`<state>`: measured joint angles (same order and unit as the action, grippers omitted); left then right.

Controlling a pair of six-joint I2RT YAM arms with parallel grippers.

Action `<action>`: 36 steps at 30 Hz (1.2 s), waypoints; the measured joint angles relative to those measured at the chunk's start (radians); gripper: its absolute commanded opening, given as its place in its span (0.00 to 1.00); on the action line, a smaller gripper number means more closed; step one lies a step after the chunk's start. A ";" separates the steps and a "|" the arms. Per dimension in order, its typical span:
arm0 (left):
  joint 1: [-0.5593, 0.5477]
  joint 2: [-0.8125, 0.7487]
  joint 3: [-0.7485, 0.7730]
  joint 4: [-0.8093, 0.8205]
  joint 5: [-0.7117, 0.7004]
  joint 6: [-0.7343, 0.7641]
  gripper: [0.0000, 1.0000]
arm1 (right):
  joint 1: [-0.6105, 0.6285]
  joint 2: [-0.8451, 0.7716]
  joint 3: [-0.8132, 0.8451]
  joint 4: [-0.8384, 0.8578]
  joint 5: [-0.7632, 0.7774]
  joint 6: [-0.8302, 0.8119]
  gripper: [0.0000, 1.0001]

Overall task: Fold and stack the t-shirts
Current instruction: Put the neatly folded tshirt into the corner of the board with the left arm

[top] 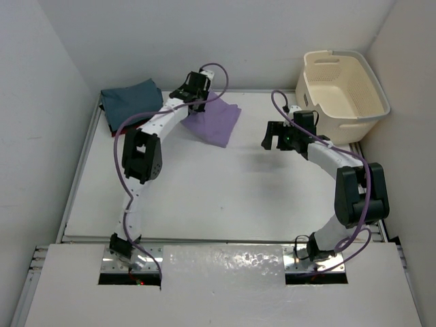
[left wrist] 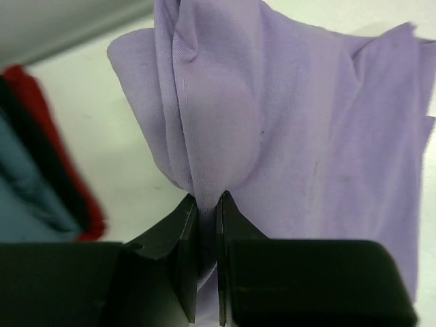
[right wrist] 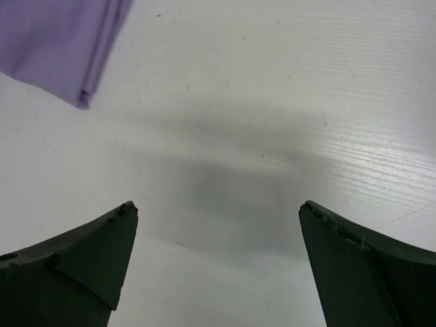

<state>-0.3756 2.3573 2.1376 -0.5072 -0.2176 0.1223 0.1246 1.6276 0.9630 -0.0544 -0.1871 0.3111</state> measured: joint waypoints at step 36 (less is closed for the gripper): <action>0.207 -0.164 0.138 0.020 -0.072 0.217 0.00 | 0.000 0.010 0.000 -0.016 0.023 -0.006 0.99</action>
<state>-0.1684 2.1929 2.2753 -0.4873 -0.2901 0.3393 0.1246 1.6379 0.9630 -0.0704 -0.1638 0.3054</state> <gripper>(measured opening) 0.085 0.992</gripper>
